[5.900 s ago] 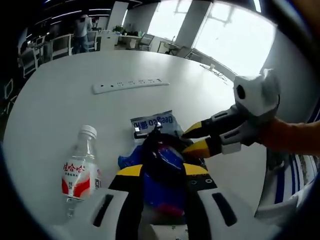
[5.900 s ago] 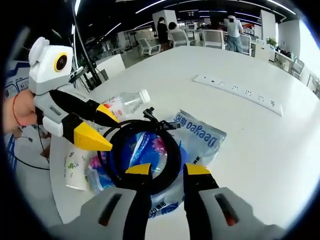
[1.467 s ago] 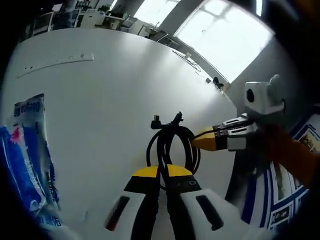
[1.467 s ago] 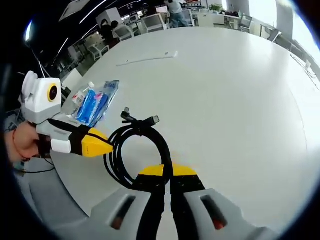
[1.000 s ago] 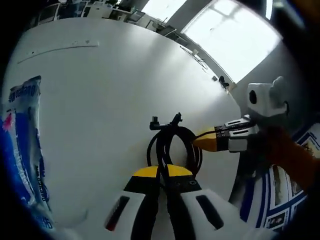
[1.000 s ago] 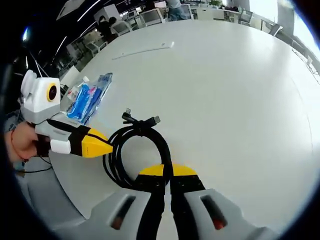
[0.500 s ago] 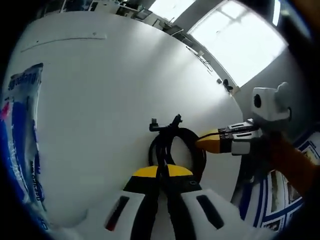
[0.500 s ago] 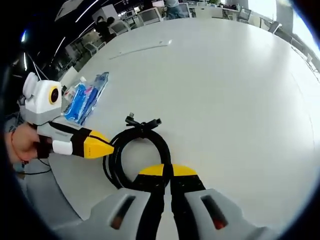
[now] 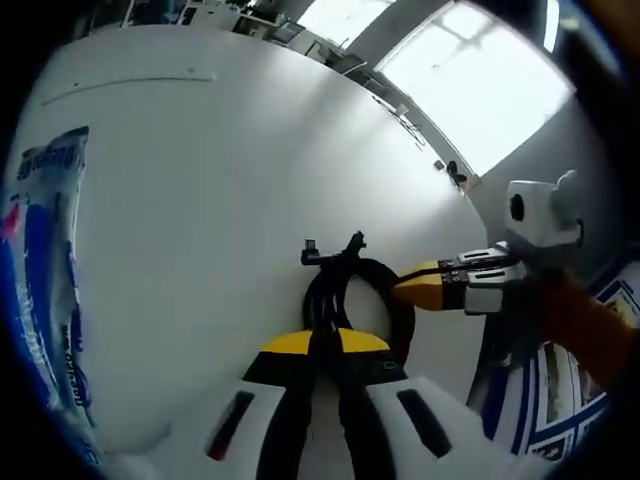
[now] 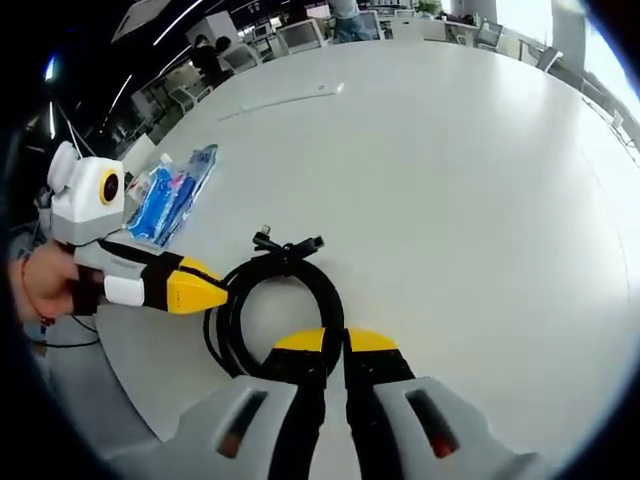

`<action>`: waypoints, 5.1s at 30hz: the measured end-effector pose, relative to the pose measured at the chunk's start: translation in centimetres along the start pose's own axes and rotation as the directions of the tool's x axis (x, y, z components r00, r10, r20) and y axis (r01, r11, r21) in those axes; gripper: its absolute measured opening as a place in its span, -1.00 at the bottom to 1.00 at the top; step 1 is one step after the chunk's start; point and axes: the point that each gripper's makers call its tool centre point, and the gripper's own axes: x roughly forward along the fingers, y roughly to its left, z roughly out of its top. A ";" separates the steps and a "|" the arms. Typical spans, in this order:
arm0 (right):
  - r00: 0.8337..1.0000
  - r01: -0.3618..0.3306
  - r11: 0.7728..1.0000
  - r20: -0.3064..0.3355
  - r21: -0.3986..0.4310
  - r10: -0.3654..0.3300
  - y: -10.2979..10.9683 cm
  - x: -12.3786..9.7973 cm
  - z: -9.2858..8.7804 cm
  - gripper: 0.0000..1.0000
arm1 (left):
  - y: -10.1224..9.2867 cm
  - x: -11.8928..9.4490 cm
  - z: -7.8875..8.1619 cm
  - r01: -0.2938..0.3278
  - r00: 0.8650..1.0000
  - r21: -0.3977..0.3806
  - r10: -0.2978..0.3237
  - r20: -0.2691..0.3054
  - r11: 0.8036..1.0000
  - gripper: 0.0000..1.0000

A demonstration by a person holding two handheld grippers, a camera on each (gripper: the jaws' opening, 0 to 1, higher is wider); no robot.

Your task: Arrange the tabletop items into an orderly group along one side of the table until the central work area is clear of visible clutter.

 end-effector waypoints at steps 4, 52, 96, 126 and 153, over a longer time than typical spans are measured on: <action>1.000 0.012 1.000 0.015 -0.006 -0.012 -0.1 -0.3 0.2 -0.87 | 0.0 -0.2 0.0 0.001 1.000 0.008 -0.001 0.002 1.000 -0.83; 0.974 -0.065 0.991 0.208 -0.114 0.088 5.0 -5.0 5.6 -0.11 | -2.1 -7.7 2.8 0.043 0.993 0.212 -0.064 0.096 0.976 0.01; 0.937 -0.171 0.917 0.228 -0.360 0.264 12.3 -6.5 9.1 0.22 | 2.1 -18.7 4.1 -0.068 0.973 0.262 0.005 0.232 0.963 0.48; 0.924 -0.205 0.857 0.194 -0.474 0.328 16.4 -6.8 10.7 0.20 | 7.0 -27.1 3.2 -0.176 0.941 0.197 0.106 0.322 0.964 0.57; 0.902 -0.304 0.763 0.086 -0.570 0.424 22.4 -2.9 11.9 0.12 | 10.5 -31.4 2.0 -0.240 0.907 0.105 0.184 0.380 0.965 0.56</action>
